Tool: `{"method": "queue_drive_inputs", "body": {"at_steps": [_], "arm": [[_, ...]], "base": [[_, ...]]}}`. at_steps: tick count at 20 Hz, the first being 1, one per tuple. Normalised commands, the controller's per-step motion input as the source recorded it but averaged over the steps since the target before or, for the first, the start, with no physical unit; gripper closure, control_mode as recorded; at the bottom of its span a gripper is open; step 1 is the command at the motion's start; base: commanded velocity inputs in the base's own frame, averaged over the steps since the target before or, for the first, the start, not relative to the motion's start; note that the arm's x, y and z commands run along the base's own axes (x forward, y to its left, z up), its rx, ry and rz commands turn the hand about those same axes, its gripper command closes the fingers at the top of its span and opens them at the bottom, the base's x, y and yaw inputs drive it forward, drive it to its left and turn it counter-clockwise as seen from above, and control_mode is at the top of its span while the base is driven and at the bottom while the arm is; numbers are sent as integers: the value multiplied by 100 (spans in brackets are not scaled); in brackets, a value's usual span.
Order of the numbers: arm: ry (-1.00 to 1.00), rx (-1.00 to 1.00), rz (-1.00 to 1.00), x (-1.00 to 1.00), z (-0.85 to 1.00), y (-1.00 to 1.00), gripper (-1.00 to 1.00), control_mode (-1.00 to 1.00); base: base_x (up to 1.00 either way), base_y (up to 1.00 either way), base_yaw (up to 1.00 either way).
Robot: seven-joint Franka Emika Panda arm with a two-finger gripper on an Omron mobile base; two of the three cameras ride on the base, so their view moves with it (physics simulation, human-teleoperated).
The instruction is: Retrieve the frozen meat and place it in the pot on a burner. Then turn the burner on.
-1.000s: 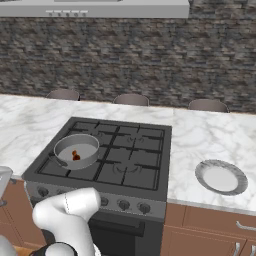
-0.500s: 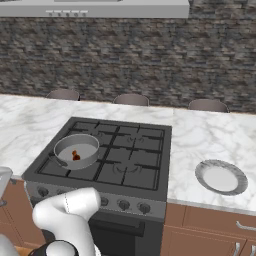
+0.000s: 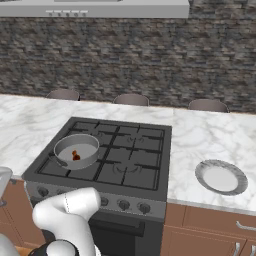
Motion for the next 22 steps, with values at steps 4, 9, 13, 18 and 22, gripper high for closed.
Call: {"method": "queue_drive_inputs", "body": {"at_steps": [4, 9, 13, 18, 22], "arm": [[0, 0, 0, 0, 0, 0, -100, 100], [0, 0, 0, 0, 0, 0, -100, 100], [0, 0, 0, 0, 0, 0, -100, 100], [0, 0, 0, 0, 0, 0, -100, 100], [0, 0, 0, 0, 0, 0, -100, 100]], "base": [[0, 0, 0], [-4, -4, 0], [-25, -9, 0], [-30, -18, 0], [-32, -25, 0]]}}
